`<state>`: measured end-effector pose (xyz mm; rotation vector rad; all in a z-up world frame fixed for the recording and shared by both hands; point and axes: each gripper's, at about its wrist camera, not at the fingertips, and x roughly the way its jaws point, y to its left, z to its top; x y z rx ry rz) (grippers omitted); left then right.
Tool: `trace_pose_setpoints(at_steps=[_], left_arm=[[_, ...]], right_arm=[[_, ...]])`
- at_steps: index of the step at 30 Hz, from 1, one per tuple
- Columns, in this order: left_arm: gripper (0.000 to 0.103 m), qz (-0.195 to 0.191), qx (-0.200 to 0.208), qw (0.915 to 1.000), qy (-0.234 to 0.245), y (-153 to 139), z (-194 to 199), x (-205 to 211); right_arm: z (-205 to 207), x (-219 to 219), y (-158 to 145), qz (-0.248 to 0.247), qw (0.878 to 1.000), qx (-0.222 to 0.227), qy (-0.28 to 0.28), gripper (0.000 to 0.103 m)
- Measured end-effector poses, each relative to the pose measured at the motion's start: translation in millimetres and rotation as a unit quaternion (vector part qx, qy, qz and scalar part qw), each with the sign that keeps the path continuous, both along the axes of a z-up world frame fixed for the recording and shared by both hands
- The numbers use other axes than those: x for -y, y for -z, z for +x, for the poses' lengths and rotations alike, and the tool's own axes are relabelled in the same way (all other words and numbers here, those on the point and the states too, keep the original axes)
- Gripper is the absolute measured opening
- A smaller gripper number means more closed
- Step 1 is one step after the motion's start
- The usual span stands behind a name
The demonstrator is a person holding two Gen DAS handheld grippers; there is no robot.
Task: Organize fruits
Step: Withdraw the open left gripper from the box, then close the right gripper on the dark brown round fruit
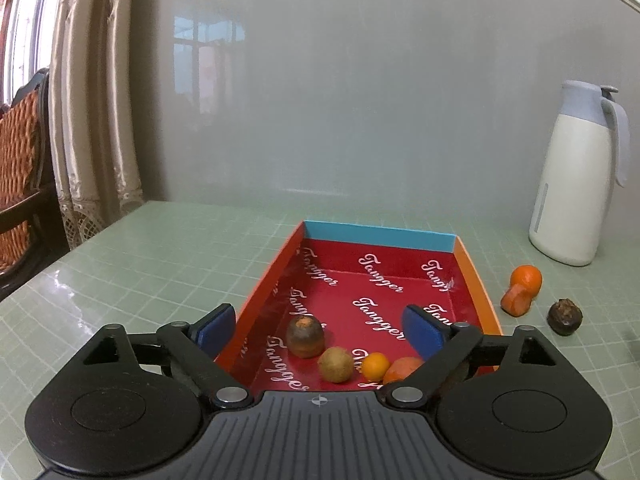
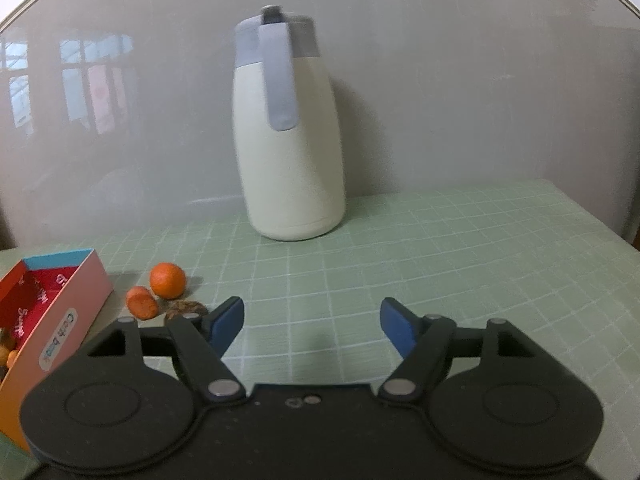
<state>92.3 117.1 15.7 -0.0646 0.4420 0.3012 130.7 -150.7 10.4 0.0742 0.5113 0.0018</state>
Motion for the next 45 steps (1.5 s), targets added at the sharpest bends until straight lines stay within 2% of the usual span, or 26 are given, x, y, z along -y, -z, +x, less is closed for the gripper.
trace_pose_setpoints(at_steps=[11,25,29,31,42,44,45], left_arm=[[0.091,-0.004,0.021,0.9988,-0.044,-2.6,-15.1,-38.7],[0.093,-0.029,0.007,0.9934,-0.110,9.2,-36.0,-111.4],[0.093,-0.030,0.005,0.9924,-0.119,11.5,-37.4,-119.2],[0.093,-0.028,0.003,0.9924,-0.120,12.3,-36.7,-120.6],[0.093,-0.022,-0.005,0.9921,-0.124,15.3,-39.2,-125.4],[0.093,-0.022,-0.006,0.9918,-0.126,15.7,-40.3,-128.1],[0.093,-0.022,-0.006,0.9915,-0.128,15.9,-41.2,-129.1]], right_arm=[[14.9,-42.8,8.2,-0.020,0.999,-0.010,-0.048,0.075],[36.9,-80.5,26.8,-0.054,0.995,-0.026,-0.077,0.066],[41.6,-82.5,32.4,-0.055,0.995,-0.034,-0.077,0.065],[46.2,-85.6,35.1,-0.054,0.995,-0.040,-0.080,0.060],[63.4,-96.1,45.0,-0.059,0.993,-0.061,-0.077,0.057],[65.3,-95.0,45.1,-0.056,0.994,-0.061,-0.076,0.051],[65.7,-94.3,44.7,-0.052,0.994,-0.061,-0.078,0.042]])
